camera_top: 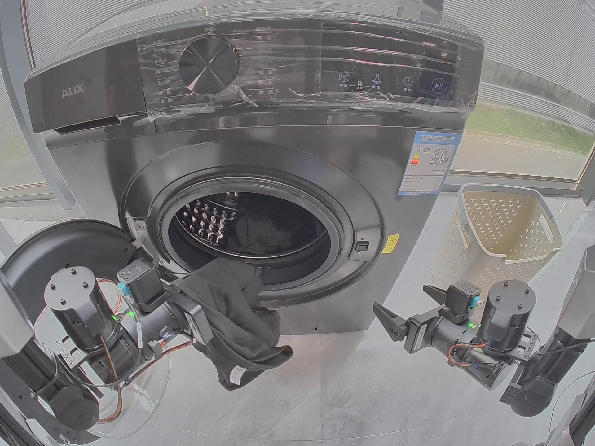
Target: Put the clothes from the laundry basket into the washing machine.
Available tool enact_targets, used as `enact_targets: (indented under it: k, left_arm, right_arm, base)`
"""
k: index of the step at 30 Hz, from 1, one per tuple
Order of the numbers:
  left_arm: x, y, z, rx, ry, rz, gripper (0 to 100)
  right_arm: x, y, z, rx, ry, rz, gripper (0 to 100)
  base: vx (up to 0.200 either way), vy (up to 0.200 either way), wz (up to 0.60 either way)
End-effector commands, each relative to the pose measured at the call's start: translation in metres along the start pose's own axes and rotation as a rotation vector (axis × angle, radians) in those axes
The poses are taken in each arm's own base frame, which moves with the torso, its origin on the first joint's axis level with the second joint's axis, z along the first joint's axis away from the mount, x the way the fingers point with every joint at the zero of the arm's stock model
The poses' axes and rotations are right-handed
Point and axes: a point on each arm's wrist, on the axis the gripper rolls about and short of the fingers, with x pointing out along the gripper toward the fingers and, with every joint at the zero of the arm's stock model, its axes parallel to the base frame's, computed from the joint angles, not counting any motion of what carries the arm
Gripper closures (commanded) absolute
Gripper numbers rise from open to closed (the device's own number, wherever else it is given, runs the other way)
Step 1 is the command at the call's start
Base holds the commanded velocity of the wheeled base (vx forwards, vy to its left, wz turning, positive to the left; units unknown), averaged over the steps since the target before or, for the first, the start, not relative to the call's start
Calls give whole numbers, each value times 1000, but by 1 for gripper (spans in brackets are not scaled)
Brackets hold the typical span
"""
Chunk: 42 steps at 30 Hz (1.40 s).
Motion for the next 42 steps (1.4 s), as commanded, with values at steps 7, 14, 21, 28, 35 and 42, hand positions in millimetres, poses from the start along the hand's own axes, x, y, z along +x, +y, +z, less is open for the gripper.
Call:
enact_targets:
  k: [7, 14, 21, 28, 35, 42]
  left_arm:
    - [58, 0, -34, -1, 63, -19, 100]
    - [117, 15, -41, -29, -26, 44, 100]
    - [153, 25, -54, -26, -28, 107, 100]
    - [182, 37, -71, -16, 5, 143, 100]
    - [216, 60, -74, -6, -5, 190, 100]
    - [247, 73, -76, -6, -27, 221, 100]
  right_arm:
    - [-4, 8, 1, -3, -5, 32, 0]
    - [-6, 7, 0, -4, -1, 34, 0]
    - [-5, 7, -1, -6, 5, 41, 0]
    - [-5, 7, -2, -6, 8, 40, 0]
    - [-5, 7, -2, -6, 8, 39, 0]
    - [-5, 7, -2, -6, 7, 37, 0]
  base:
    - [0, 0, 0]
    - [0, 0, 0]
    - [0, 0, 0]
    - [0, 0, 0]
    - [0, 0, 0]
    - [0, 0, 0]
